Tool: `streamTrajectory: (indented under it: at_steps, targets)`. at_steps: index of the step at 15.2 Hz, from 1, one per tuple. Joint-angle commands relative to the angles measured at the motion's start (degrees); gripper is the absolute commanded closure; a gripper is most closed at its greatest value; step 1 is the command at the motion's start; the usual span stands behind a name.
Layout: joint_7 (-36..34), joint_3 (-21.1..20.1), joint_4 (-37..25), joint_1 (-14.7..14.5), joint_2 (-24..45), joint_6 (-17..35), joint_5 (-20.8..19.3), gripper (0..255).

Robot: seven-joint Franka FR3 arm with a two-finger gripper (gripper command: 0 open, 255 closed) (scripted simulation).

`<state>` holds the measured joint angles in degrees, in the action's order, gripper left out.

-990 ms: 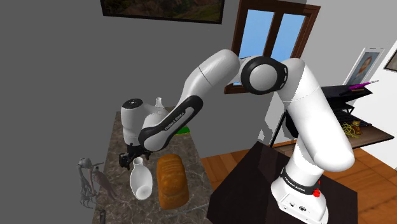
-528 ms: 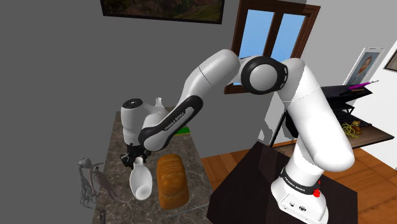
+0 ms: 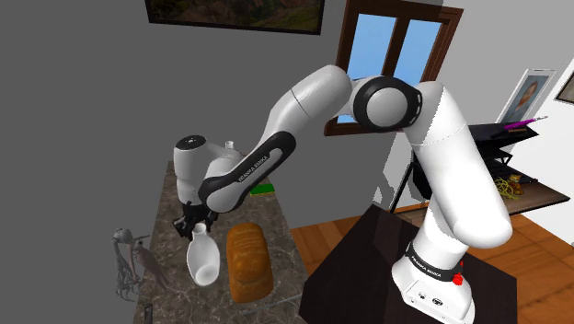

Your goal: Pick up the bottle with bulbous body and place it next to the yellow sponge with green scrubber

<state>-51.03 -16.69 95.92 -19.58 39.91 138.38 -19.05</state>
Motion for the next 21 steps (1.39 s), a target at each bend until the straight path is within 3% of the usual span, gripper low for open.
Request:
streamTrajectory:
  at_steps: [1,21]
  targets:
    - [0.24,-0.35,0.00,0.19,-1.08,-1.04,0.39,255]
    - [2.95,-3.06,-2.22,1.87,-9.83,-11.74,4.18,255]
